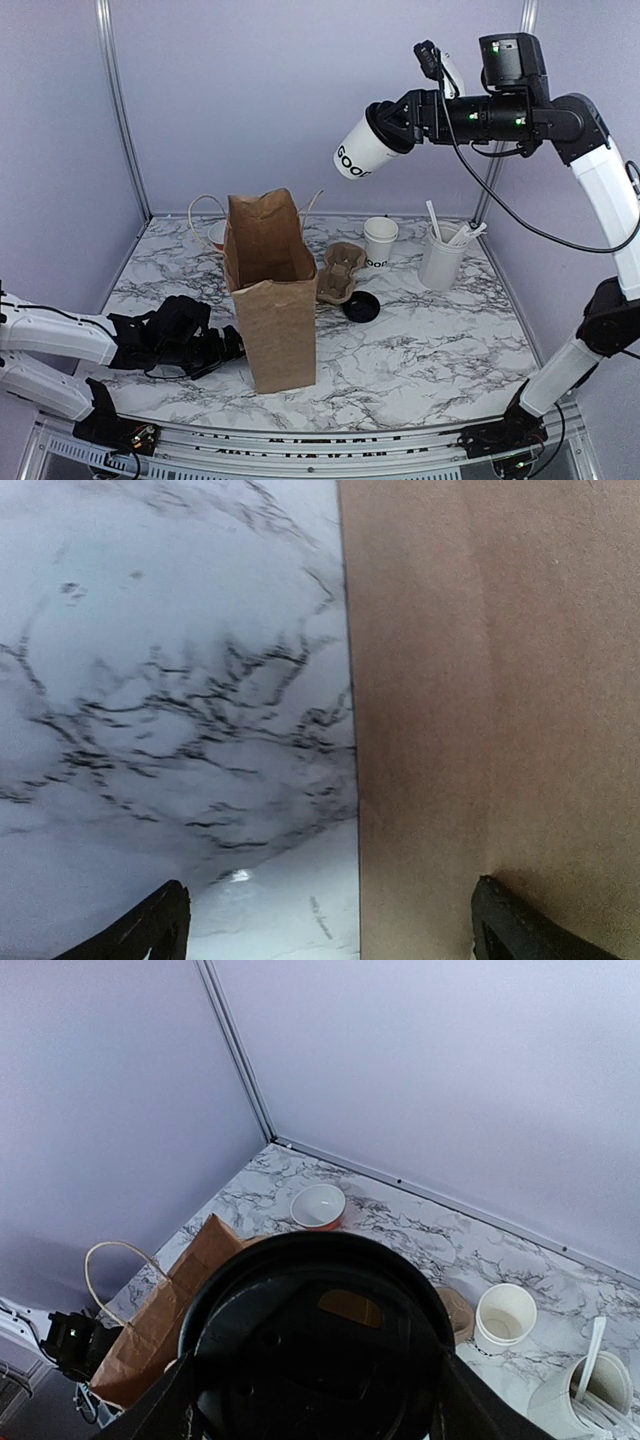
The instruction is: Pack the takeout coffee
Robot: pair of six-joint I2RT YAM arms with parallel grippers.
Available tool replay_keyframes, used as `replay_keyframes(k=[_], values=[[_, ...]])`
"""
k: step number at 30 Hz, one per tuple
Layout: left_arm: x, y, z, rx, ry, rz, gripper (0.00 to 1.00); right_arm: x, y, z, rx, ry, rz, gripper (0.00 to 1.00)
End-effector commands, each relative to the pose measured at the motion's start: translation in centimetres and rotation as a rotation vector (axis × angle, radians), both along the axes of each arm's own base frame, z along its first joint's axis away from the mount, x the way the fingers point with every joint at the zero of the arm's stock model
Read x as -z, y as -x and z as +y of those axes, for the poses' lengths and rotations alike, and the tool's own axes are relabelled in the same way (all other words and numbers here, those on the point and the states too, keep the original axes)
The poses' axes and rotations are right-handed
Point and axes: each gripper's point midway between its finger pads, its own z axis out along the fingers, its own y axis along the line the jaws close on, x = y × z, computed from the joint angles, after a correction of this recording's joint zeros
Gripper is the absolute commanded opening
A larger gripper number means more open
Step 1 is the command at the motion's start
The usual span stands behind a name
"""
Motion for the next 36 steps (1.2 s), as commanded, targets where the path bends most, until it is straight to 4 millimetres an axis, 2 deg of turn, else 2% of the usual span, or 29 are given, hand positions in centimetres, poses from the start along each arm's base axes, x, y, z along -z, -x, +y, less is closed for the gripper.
replay_keyframes(k=[1, 9, 20, 26, 31, 36], values=[[2.3, 1.9, -1.5, 0.032, -0.030, 0.084, 0.99, -2.3, 0.7, 0.4, -0.035, -0.051, -0.052, 0.64], [2.3, 2.2, -6.3, 0.117, 0.004, 0.078, 0.99, -3.4, 1.4, -0.1, -0.032, -0.075, -0.071, 0.63], [1.9, 2.4, -10.3, 0.196, 0.023, 0.072, 0.99, -4.6, 3.5, -0.1, -0.042, -0.109, -0.113, 0.63], [1.7, 2.3, -10.9, 0.210, 0.026, 0.065, 0.99, -4.1, 4.0, 0.5, -0.072, -0.108, -0.103, 0.63], [1.3, 2.3, -10.3, 0.200, 0.022, 0.053, 0.99, -1.8, 5.8, 4.2, -0.151, -0.036, -0.071, 0.63], [1.0, 2.3, -8.9, 0.179, -0.001, 0.037, 0.99, 1.2, 6.5, 6.5, -0.176, 0.054, -0.030, 0.64]])
